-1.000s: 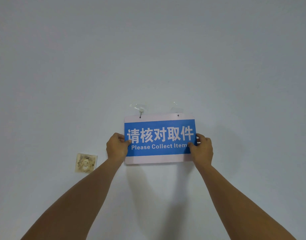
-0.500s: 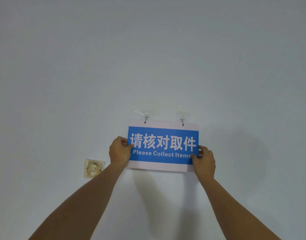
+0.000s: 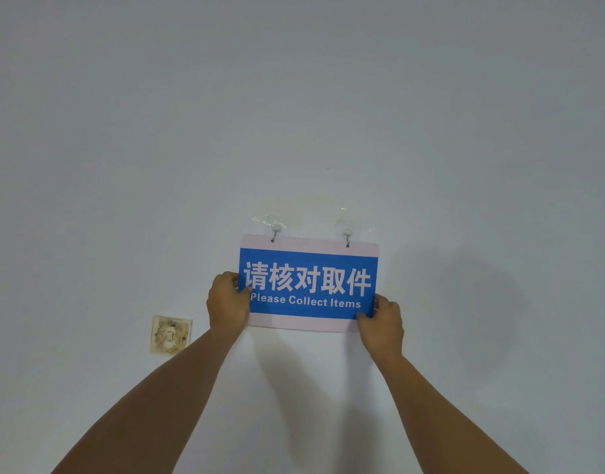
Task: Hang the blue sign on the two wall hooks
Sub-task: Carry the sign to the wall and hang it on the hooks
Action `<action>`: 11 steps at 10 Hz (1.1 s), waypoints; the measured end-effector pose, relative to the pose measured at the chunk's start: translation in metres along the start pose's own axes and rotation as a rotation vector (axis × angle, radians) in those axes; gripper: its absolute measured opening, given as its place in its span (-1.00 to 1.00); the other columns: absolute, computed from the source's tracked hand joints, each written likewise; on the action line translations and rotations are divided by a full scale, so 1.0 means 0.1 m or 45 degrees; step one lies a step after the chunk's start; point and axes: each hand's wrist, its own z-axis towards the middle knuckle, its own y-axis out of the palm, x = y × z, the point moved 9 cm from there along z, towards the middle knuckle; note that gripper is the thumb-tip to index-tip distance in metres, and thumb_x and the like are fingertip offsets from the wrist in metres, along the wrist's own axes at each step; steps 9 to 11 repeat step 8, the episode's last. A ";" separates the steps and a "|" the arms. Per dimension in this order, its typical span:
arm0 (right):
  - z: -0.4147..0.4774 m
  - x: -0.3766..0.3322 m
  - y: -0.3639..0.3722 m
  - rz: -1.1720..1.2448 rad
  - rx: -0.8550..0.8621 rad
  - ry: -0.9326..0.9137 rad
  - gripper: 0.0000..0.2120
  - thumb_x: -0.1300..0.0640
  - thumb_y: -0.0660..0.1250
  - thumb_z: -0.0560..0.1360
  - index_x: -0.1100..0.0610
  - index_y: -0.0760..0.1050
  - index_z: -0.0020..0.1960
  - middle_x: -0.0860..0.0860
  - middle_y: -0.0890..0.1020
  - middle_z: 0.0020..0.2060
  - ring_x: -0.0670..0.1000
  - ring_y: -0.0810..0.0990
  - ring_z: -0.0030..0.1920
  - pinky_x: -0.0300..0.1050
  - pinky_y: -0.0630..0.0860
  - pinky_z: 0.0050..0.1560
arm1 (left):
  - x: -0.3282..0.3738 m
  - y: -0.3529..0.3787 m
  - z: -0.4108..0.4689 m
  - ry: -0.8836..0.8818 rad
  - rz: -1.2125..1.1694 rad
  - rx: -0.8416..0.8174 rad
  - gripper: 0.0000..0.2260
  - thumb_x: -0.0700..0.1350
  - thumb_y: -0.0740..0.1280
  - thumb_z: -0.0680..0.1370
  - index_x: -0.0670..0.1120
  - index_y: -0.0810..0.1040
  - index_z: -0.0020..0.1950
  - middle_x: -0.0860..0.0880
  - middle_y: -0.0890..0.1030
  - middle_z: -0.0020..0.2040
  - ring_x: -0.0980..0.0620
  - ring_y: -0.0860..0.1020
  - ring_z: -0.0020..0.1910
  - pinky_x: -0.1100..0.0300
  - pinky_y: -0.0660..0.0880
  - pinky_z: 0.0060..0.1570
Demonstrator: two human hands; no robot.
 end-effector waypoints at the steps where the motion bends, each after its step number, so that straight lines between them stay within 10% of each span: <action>1: -0.04 -0.01 0.03 -0.009 -0.017 0.000 -0.63 0.17 0.41 0.50 0.15 0.45 0.28 0.10 0.47 0.15 -0.03 0.49 -0.08 -0.14 0.46 -0.05 | -0.02 0.02 -0.03 0.050 0.025 -0.038 -0.68 -0.22 0.40 0.57 -0.20 0.51 0.32 -0.17 0.56 0.24 -0.15 0.59 0.16 0.05 0.52 0.12; 5: -0.29 -0.12 0.21 -0.607 -0.258 -0.105 -0.44 -0.02 0.33 0.51 0.10 0.24 0.42 0.05 0.42 0.29 0.07 0.49 0.25 0.00 0.52 0.18 | 0.19 0.10 -0.36 0.371 0.744 -0.146 -0.68 -0.09 0.31 0.57 -0.18 0.47 0.29 -0.13 0.52 0.18 -0.11 0.58 0.07 0.03 0.57 0.03; 7: -0.41 -0.03 0.24 -0.938 -0.510 -0.076 -0.49 -0.20 0.10 0.58 0.06 0.30 0.42 0.00 0.46 0.33 0.07 0.44 0.34 0.06 0.39 0.34 | 0.30 0.33 -0.60 0.577 0.917 -0.559 -0.60 0.16 0.17 0.63 -0.08 0.52 0.28 -0.02 0.60 0.19 -0.05 0.59 0.14 0.06 0.55 0.16; 11: -0.46 -0.11 0.32 -0.940 -0.640 -0.111 -0.45 -0.23 0.02 0.60 0.06 0.29 0.46 0.01 0.43 0.41 0.10 0.39 0.41 0.11 0.33 0.41 | 0.35 0.37 -0.68 0.564 0.943 -0.639 -0.58 0.21 0.15 0.62 -0.06 0.51 0.27 -0.01 0.61 0.21 -0.06 0.58 0.17 0.04 0.52 0.19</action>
